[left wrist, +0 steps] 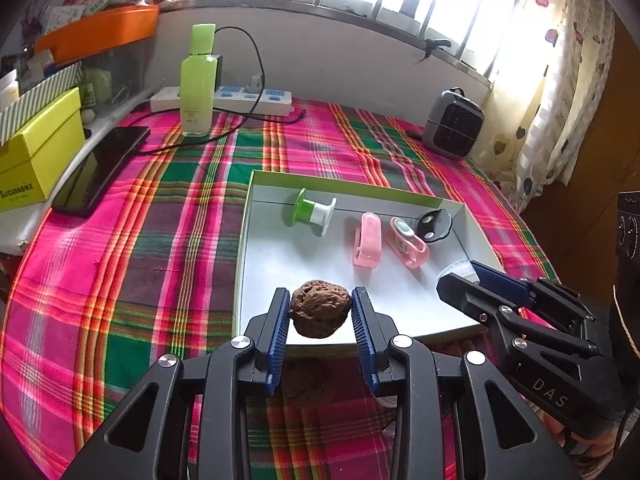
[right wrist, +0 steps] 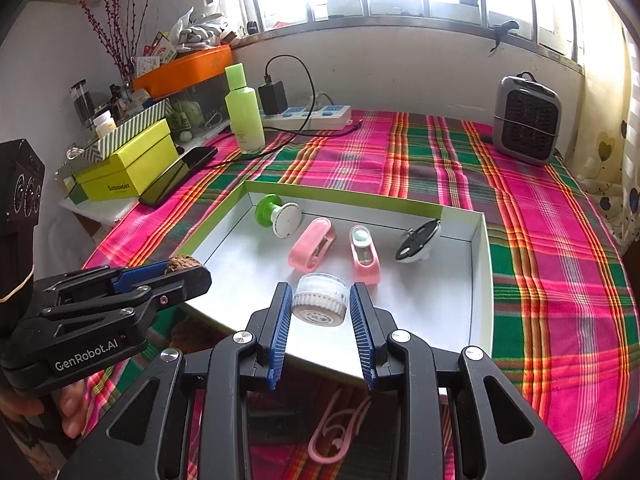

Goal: Organize objects
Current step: 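Carry the walnut with left tool into the box while right carries the tape roll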

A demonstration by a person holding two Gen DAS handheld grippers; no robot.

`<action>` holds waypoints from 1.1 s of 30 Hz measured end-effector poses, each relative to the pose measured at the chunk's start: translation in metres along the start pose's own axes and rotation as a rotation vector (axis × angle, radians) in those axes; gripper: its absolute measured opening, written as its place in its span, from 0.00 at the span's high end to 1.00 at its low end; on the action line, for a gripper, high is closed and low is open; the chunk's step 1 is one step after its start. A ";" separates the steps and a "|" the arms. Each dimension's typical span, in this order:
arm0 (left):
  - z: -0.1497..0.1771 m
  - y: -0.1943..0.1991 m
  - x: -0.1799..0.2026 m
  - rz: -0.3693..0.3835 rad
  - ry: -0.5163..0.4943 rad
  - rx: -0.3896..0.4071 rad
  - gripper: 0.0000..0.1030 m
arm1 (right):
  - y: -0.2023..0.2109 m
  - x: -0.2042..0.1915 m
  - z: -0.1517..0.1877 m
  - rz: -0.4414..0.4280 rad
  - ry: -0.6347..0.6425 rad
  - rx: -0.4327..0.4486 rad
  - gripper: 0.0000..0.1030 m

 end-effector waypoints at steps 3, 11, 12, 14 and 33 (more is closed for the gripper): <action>-0.002 -0.007 -0.002 -0.002 0.001 -0.010 0.71 | -0.009 0.000 0.001 0.000 0.002 -0.015 0.69; -0.010 -0.025 -0.003 -0.004 -0.018 -0.027 0.71 | -0.028 0.003 0.000 -0.004 0.012 -0.049 0.69; -0.011 -0.028 -0.003 -0.006 -0.022 -0.030 0.71 | -0.030 0.003 0.001 -0.005 0.015 -0.054 0.69; -0.012 -0.033 -0.004 -0.008 -0.026 -0.036 0.71 | -0.034 0.003 0.002 -0.010 0.021 -0.062 0.69; -0.018 -0.062 -0.003 -0.017 -0.067 -0.071 0.71 | -0.056 0.010 0.005 0.000 0.036 -0.105 0.69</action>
Point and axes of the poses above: each gripper's, at about its wrist camera, not at the fingertips, and y roughly against the way its jaws point, x to its right, z to its underside, the point moved 8 cm from there along -y, roughly the way its jaws point, and after that the axes turned 11 degrees about x, right-handed, at the moved point
